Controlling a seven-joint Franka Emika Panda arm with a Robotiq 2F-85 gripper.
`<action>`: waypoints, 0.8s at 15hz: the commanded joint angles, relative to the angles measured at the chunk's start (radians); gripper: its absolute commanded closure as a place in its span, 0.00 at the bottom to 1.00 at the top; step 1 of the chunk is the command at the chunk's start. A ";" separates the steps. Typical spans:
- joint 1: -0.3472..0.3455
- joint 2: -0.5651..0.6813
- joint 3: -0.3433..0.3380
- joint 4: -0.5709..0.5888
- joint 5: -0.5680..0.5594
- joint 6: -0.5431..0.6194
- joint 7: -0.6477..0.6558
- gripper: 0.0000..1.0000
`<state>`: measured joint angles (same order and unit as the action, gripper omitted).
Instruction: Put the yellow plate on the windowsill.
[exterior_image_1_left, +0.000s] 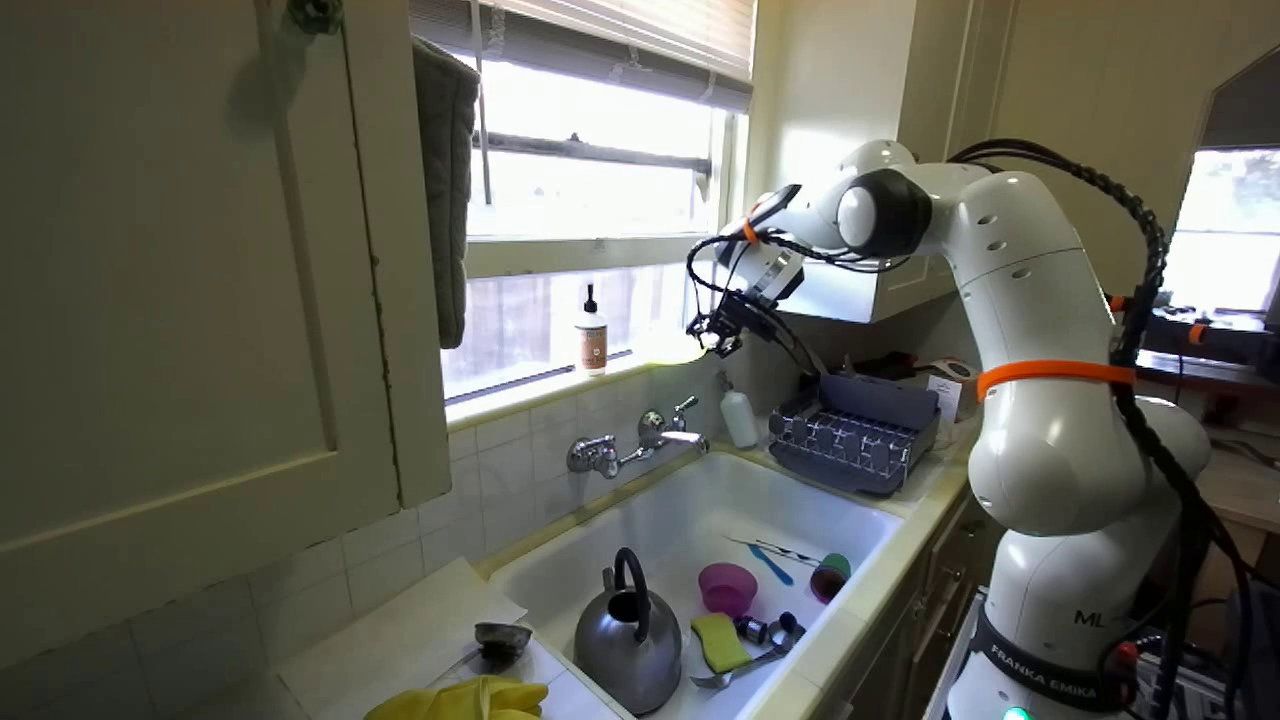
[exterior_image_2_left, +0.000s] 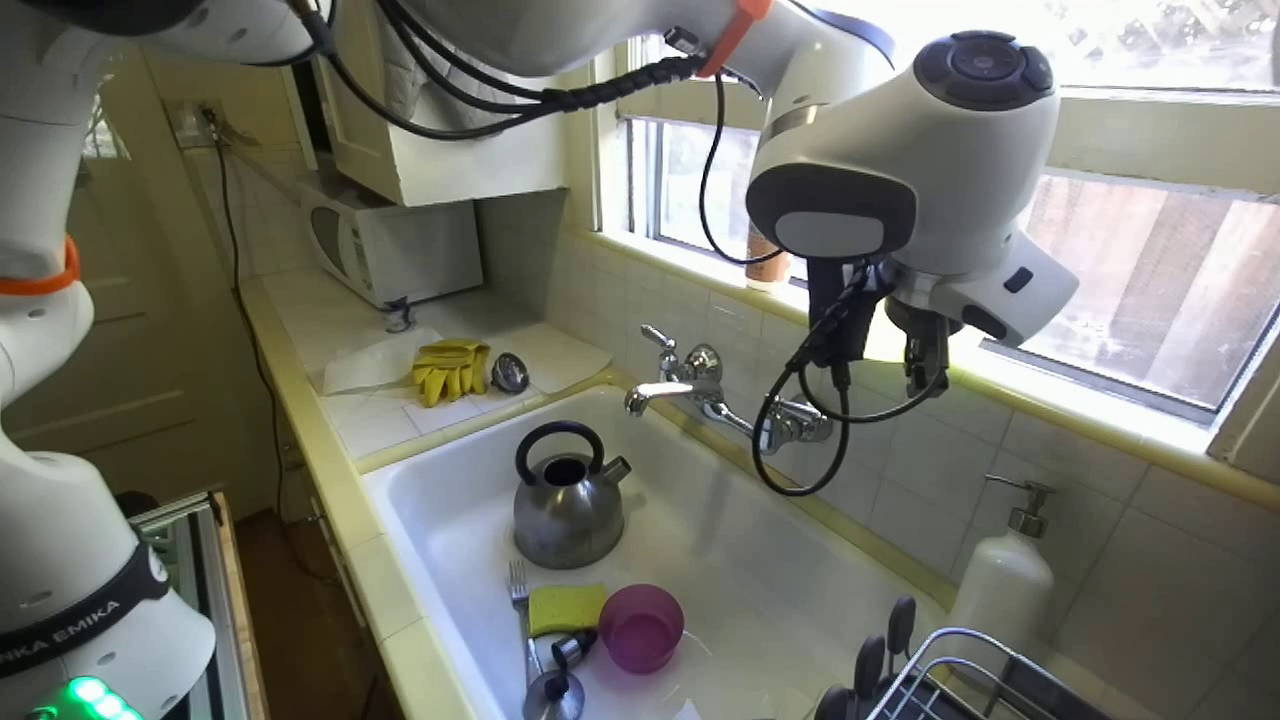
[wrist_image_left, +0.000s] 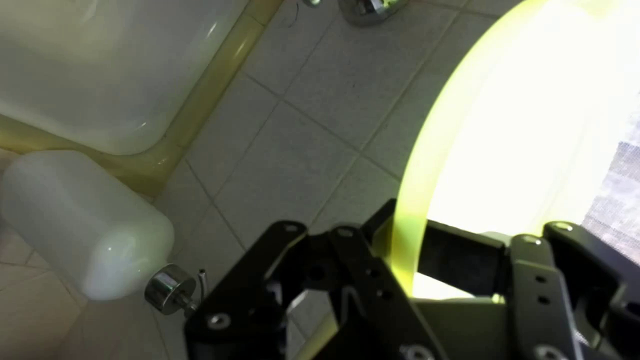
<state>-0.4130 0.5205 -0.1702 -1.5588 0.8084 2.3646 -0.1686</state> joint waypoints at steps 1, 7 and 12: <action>-0.003 0.038 0.008 0.056 -0.045 -0.024 0.045 1.00; -0.001 0.065 0.023 0.092 -0.084 -0.025 0.087 1.00; -0.001 0.077 0.030 0.126 -0.100 -0.041 0.141 1.00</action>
<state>-0.4110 0.5745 -0.1418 -1.4806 0.7415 2.3646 -0.0867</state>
